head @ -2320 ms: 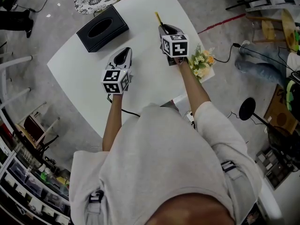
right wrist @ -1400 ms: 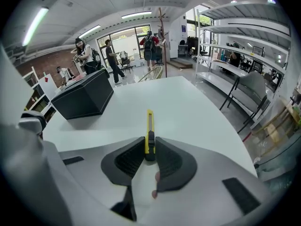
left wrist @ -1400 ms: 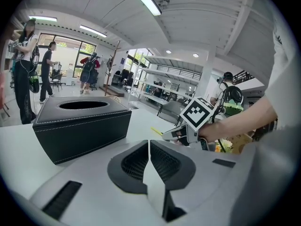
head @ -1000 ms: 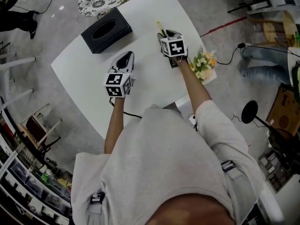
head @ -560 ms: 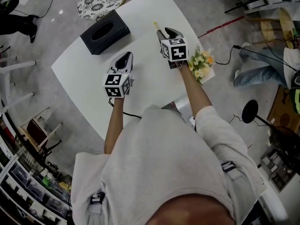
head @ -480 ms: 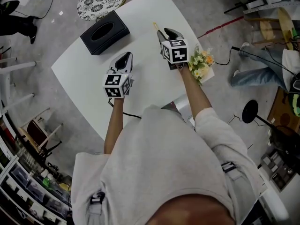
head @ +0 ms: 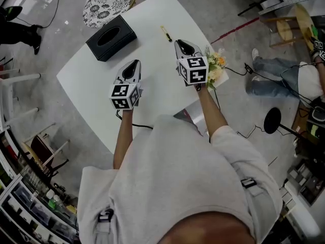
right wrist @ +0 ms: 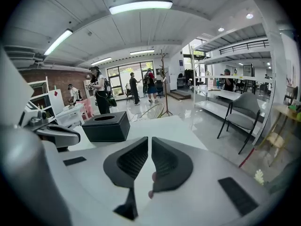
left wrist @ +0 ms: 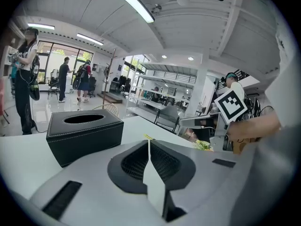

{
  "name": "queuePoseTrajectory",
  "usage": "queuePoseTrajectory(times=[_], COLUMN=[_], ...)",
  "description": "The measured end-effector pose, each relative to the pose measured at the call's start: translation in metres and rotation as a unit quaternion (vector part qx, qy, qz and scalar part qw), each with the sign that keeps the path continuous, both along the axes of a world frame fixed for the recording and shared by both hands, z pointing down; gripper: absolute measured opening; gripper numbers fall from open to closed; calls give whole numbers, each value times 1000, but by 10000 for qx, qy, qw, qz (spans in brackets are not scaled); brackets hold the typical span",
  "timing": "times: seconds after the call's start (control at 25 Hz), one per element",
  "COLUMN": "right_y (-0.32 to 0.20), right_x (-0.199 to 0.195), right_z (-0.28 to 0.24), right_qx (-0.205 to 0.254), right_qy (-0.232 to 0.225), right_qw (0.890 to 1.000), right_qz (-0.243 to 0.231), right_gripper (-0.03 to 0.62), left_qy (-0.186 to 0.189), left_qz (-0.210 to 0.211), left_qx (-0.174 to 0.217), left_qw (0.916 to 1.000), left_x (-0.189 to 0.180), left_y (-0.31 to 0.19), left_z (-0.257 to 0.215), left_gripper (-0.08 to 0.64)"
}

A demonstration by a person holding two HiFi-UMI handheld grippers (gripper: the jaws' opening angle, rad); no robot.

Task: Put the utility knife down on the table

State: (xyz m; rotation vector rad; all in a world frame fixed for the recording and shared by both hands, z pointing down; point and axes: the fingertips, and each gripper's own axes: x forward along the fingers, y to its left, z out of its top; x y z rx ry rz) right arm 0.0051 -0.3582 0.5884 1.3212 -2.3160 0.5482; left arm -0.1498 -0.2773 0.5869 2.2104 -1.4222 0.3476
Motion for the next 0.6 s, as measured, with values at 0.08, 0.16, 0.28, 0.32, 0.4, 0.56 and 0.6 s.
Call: queuePoseTrajectory(times=[0.08, 0.16, 0.28, 0.32, 0.4, 0.56, 0.6], right_y=[10, 19, 30, 34, 40, 50, 52], right_x=[5, 12, 21, 24, 29, 38, 40], right_z=[-6, -11, -22, -26, -34, -48, -51], right_qx=[100, 210, 366, 423, 531, 702, 744], right_qy=[6, 26, 15, 20, 6, -55, -39], right_qw=[9999, 9997, 9992, 9990, 9984, 9972, 9969], right_qz=[44, 79, 143, 154, 178, 239, 242], right_gripper=[44, 37, 32, 32, 32, 32, 32], left_qy=[-11, -10, -19, -33, -63, -138, -159], left_qz=[-7, 3, 19, 18, 14, 11, 3], left_qx=[40, 78, 171, 217, 317, 506, 546], left_qw=[10000, 10000, 9998, 9998, 9995, 9986, 9984], left_x=[0, 1, 4, 5, 5, 7, 6], left_y=[4, 7, 10, 11, 14, 18, 19], left_z=[-4, -7, -15, -19, -26, -38, -42], left_gripper=[29, 29, 29, 29, 28, 25, 25])
